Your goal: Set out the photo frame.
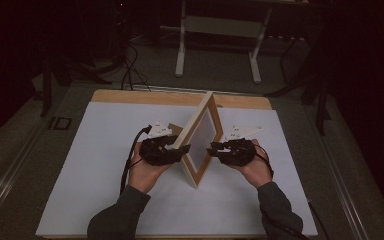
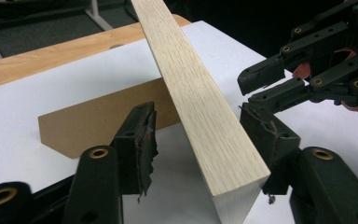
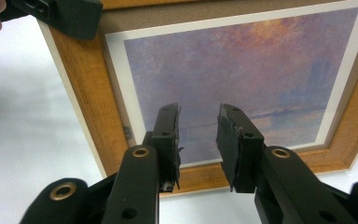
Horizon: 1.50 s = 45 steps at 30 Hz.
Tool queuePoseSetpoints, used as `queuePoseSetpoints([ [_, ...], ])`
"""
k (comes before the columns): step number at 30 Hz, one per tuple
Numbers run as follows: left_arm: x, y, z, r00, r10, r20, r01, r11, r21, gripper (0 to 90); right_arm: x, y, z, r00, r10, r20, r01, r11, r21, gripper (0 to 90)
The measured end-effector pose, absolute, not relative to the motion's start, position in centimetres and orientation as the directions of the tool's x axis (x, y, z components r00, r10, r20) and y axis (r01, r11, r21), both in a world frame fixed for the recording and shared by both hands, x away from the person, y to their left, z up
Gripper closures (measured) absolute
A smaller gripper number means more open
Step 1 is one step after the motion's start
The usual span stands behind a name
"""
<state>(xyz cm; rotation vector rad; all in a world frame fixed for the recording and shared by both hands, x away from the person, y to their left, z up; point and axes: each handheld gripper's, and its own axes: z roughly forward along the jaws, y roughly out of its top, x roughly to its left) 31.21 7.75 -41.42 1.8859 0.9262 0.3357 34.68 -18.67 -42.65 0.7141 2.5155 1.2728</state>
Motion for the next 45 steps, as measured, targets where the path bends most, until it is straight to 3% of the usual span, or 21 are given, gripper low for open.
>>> queuePoseSetpoints([
  [15, 31.0, 7.2, -41.7, 0.665, 0.724, -0.181, 0.484, -0.234, 0.843, 58.7, 34.7, -18.9, -42.7, -0.852, 0.523, 0.013, 0.319, 0.5, 0.805, 68.5],
  [45, 31.8, 8.8, -41.5, 0.633, 0.742, -0.22, 0.525, -0.203, 0.827, 67.2, 34.7, -20.0, -42.5, -0.841, 0.54, 0.013, 0.325, 0.487, 0.811, 68.5],
])
